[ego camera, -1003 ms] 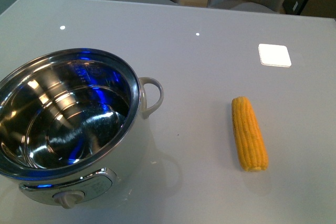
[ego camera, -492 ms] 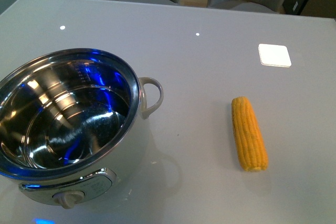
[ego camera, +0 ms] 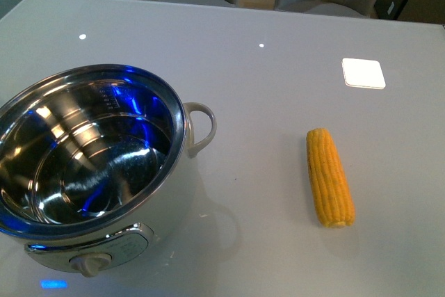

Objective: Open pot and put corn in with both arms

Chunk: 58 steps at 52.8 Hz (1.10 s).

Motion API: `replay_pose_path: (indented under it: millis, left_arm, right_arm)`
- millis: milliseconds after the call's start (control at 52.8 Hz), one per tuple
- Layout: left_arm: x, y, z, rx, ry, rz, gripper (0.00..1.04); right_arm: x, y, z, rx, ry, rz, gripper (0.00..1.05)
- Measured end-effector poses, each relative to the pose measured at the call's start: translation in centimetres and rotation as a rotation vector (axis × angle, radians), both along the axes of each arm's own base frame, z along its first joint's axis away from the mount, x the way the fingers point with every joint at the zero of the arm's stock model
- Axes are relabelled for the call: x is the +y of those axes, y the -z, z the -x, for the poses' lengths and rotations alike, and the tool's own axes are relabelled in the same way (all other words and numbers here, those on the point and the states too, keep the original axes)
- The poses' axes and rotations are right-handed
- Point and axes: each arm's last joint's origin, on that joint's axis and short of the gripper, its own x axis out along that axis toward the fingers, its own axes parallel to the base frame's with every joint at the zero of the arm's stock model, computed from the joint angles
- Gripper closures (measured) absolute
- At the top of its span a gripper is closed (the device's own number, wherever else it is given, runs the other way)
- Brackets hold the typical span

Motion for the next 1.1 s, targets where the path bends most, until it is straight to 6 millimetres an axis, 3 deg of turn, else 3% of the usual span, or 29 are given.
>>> replay_pose_path:
  millis: [265, 966, 1098]
  left_arm:
    - [-1.3, 2.3, 0.3, 0.051, 0.022, 0.042, 0.60]
    - [-1.4, 2.9, 0.6, 0.054, 0.012, 0.080, 0.60]
    - [-1.4, 2.8, 0.6, 0.050, 0.011, 0.081, 0.42]
  right_arm:
    - [0.0, 0.0, 0.0, 0.000, 0.000, 0.000, 0.09]
    - [0.0, 0.0, 0.0, 0.000, 0.000, 0.000, 0.09]
    - [0.0, 0.0, 0.0, 0.000, 0.000, 0.000, 0.09]
